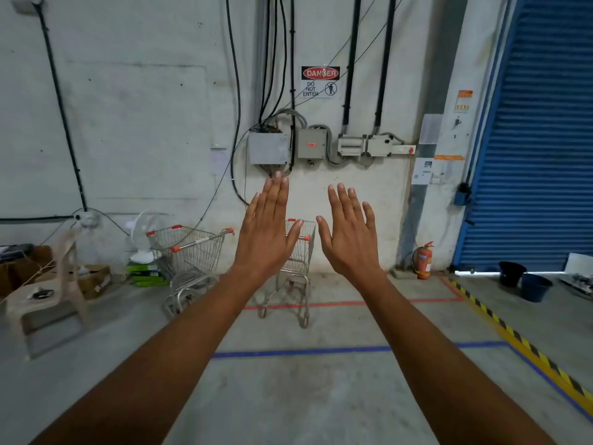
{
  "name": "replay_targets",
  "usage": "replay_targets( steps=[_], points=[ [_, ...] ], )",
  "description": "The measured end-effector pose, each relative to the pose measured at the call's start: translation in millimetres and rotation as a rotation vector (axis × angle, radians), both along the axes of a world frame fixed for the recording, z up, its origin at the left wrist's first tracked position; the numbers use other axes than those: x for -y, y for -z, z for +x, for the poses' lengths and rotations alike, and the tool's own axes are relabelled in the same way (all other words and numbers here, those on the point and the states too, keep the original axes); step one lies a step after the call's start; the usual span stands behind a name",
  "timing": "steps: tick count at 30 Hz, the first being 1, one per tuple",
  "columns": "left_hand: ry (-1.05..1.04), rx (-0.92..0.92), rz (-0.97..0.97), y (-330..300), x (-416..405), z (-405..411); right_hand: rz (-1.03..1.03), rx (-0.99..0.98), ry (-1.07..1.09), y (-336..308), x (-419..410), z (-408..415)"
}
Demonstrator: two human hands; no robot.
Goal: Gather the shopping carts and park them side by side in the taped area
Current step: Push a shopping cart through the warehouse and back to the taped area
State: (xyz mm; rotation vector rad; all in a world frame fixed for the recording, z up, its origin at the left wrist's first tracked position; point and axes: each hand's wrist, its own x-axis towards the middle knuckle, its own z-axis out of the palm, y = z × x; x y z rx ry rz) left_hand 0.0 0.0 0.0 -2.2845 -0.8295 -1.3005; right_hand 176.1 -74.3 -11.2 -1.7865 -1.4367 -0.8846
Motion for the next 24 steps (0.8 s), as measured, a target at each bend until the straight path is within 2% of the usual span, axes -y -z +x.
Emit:
replay_targets(
  steps=[5, 10, 24],
  points=[
    [0.015, -0.021, -0.069, 20.5, -38.1, 11.1, -0.039, -0.016, -0.004, 19.7, -42.9, 6.8],
    [0.139, -0.034, -0.184, 53.7, -102.4, 38.2, -0.101, -0.040, -0.017, 42.7, -107.4, 35.6],
    [0.042, -0.138, -0.322, 98.3, -378.1, 193.7, -0.218, -0.029, -0.087, 81.4, -382.9, 192.0]
  ],
)
